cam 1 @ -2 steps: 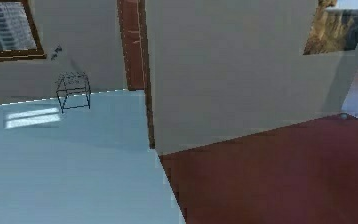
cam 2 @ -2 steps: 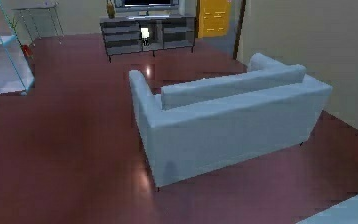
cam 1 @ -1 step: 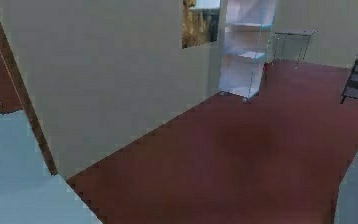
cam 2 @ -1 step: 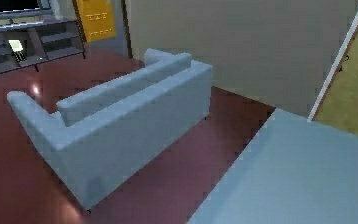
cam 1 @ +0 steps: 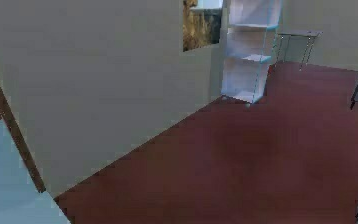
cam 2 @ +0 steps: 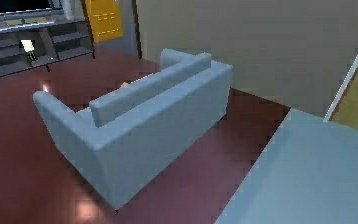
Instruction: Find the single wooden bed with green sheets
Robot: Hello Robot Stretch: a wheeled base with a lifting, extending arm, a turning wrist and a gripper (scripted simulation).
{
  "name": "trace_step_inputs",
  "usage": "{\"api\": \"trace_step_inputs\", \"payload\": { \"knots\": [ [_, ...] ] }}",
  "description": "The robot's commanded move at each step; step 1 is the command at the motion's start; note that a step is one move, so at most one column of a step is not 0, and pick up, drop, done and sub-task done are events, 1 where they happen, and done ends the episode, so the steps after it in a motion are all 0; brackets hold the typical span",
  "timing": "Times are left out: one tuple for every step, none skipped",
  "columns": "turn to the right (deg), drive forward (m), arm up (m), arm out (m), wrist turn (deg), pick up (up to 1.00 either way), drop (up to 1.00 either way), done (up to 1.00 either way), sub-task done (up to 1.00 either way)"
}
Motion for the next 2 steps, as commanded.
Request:
{"api": "trace_step_inputs", "payload": {
  "knots": [
    [9.0, 0.00, 0.00, 0.00, 0.0, 0.00, 0.00, 0.00, 0.00],
    [0.0, 0.50, 0.00, 0.00, 0.0, 0.00, 0.00, 0.00, 0.00]
  ]
}}
